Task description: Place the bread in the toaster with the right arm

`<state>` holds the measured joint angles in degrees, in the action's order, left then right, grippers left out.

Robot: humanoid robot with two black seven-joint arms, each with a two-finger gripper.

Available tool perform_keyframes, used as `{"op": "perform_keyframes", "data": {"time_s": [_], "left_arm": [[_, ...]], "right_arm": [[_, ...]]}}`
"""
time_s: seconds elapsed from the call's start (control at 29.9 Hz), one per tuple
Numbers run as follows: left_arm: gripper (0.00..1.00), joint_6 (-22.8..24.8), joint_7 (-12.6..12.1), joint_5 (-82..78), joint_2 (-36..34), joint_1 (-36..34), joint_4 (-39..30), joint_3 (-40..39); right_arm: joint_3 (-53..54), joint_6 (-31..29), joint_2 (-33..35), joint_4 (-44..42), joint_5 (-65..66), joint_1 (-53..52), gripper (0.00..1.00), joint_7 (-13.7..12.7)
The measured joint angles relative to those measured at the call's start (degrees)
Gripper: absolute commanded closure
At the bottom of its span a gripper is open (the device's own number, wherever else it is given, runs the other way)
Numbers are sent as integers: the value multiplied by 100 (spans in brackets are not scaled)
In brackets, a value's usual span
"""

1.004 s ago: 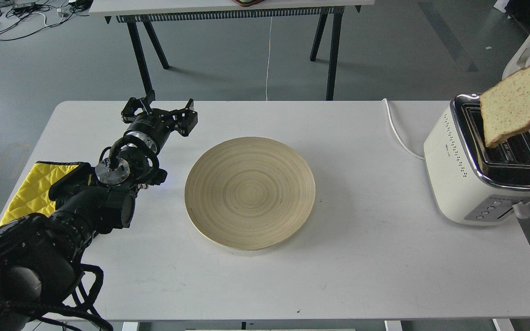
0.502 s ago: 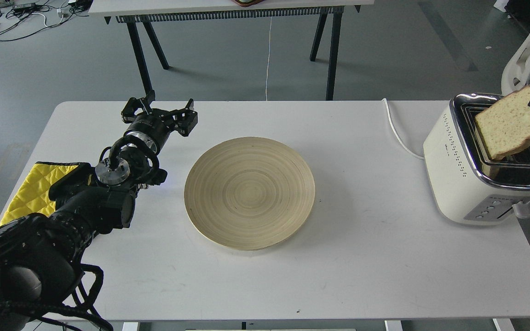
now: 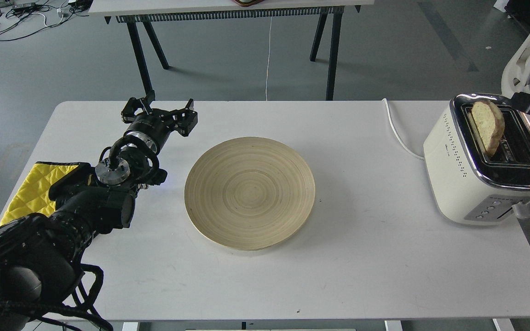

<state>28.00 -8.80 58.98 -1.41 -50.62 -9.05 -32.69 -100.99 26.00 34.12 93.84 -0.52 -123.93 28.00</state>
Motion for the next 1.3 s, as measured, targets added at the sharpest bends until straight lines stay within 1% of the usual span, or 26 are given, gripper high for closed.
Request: {"op": "perform_keyframes", "data": {"time_s": [0.13, 0.27, 0.37, 0.47, 0.57, 0.64, 0.7, 0.77, 0.8, 0.9, 1.0, 1.07, 1.1, 1.17, 1.3], "left_arm": [[0, 0, -2, 0, 0, 0, 0, 0], [0, 0, -3, 0, 0, 0, 0, 0], [0, 0, -2, 0, 0, 0, 0, 0], [0, 0, -3, 0, 1, 0, 0, 0], [0, 0, -2, 0, 1, 0, 0, 0], [0, 0, -2, 0, 1, 0, 0, 0], [0, 0, -2, 0, 1, 0, 0, 0], [0, 0, -2, 0, 1, 0, 0, 0], [0, 0, -2, 0, 1, 0, 0, 0], [0, 0, -2, 0, 1, 0, 0, 0], [0, 0, -2, 0, 1, 0, 0, 1], [0, 0, -2, 0, 1, 0, 0, 1], [0, 0, -2, 0, 1, 0, 0, 1], [0, 0, -2, 0, 1, 0, 0, 1], [0, 0, -2, 0, 1, 0, 0, 1]], "right_arm": [[601, 5, 182, -37, -201, -5, 8, 0], [1950, 3, 694, -57, -440, 131, 8, 0], [3206, -10, 1079, -60, -475, 648, 8, 0], [4791, -27, 1231, -111, -475, 1580, 8, 0], [6474, -89, 1193, -367, -472, 2797, 8, 0], [7596, -170, 1054, -584, -472, 3675, 7, -1], [8547, -371, 804, -822, -471, 4497, 7, 0], [9387, -873, 511, -1201, -471, 5224, 6, -1], [9666, -1211, 387, -1420, -473, 5471, 3, -1], [10350, -2764, -33, -2392, -588, 6064, 1, -1], [10629, -4433, -448, -3480, -1044, 6429, 1, -1], [10664, -5069, -619, -4006, -1278, 6576, 1, -1], [10669, -5228, -696, -4247, -1349, 6655, 1, -1], [10669, -5352, -860, -4579, -1406, 6773, 1, -1], [10668, -5399, -1077, -4842, -1424, 6936, 1, -1]]}}
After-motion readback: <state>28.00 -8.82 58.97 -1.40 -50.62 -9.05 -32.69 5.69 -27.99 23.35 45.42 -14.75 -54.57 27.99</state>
